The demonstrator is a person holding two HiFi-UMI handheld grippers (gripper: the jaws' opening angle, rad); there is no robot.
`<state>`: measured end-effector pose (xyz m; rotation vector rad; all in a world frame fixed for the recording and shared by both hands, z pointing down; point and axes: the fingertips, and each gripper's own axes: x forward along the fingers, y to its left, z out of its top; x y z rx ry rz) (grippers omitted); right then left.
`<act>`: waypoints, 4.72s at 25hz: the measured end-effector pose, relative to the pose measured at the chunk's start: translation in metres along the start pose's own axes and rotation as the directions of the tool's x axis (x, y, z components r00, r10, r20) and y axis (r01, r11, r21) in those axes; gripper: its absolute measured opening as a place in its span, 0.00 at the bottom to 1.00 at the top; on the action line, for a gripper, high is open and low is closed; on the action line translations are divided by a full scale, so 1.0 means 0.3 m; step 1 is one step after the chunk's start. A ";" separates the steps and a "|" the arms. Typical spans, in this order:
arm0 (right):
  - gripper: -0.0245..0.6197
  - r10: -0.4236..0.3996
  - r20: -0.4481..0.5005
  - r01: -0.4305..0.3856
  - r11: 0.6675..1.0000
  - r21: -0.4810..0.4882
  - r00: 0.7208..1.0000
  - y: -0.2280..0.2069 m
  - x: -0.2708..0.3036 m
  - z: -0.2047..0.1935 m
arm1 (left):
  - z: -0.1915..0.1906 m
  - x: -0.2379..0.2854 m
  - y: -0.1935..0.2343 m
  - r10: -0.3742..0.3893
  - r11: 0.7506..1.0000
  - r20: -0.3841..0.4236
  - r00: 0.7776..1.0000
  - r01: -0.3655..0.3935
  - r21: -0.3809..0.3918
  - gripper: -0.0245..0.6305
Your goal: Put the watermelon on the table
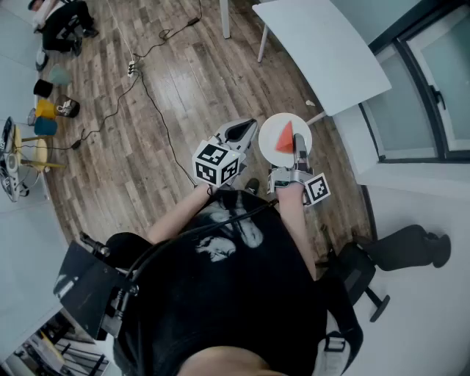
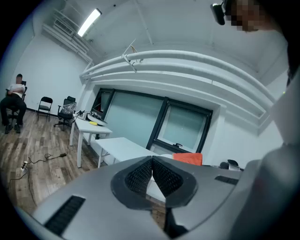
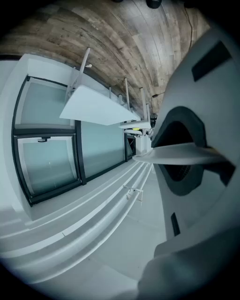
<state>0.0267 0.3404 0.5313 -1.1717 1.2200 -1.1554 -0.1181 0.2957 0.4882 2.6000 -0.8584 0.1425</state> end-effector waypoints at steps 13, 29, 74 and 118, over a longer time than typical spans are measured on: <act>0.08 -0.018 -0.007 0.018 1.000 -0.008 1.000 -0.019 -0.013 -0.005 | -0.016 -0.004 -0.005 -0.004 1.000 -0.004 1.000 0.004 -0.019 0.05; 0.08 -0.104 -0.054 0.103 0.995 -0.008 0.993 -0.151 0.301 -0.111 | 0.016 0.110 0.317 -0.006 0.996 -0.056 0.998 0.001 -0.091 0.05; 0.08 -0.602 -0.112 0.486 0.728 -0.483 0.791 -1.191 2.992 0.819 | 0.273 1.955 1.727 0.017 0.977 -0.501 0.866 -0.120 -0.174 0.05; 0.05 -0.455 -0.073 -0.056 0.050 -0.997 0.888 -0.376 2.452 0.786 | 0.641 2.141 1.376 -0.025 0.995 -0.273 0.962 0.051 0.091 0.05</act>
